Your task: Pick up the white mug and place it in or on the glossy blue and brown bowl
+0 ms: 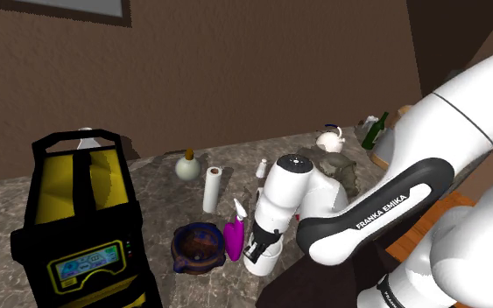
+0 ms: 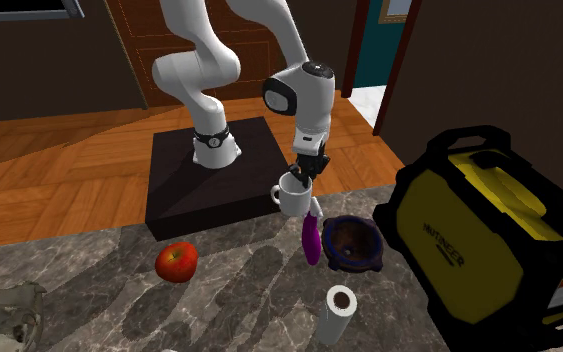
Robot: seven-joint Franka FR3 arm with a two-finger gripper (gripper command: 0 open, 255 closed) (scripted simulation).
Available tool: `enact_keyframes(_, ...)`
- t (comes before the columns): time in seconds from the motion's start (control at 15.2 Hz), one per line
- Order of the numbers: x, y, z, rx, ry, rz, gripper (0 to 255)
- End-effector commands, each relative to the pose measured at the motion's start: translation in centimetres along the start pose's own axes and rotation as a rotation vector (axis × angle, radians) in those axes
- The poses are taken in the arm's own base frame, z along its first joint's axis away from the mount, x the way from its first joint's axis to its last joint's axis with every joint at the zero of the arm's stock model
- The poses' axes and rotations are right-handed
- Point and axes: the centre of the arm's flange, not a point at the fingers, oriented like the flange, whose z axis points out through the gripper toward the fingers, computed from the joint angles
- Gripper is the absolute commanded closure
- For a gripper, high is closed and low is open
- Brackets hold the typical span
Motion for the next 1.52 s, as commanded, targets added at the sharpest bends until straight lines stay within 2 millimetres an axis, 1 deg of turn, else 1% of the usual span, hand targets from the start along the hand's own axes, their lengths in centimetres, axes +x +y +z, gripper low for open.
enact_keyframes(0.0,0.1,0.0,-1.1,0.001,-0.001,0.0,255)
enact_keyframes(0.66,0.2,0.0,-6.4,0.001,-0.001,0.0,255)
enact_keyframes(0.73,0.2,0.0,-6.6,0.001,-0.001,0.0,255)
enact_keyframes(1.45,13.3,-6.0,-8.7,0.001,-0.001,0.0,255)
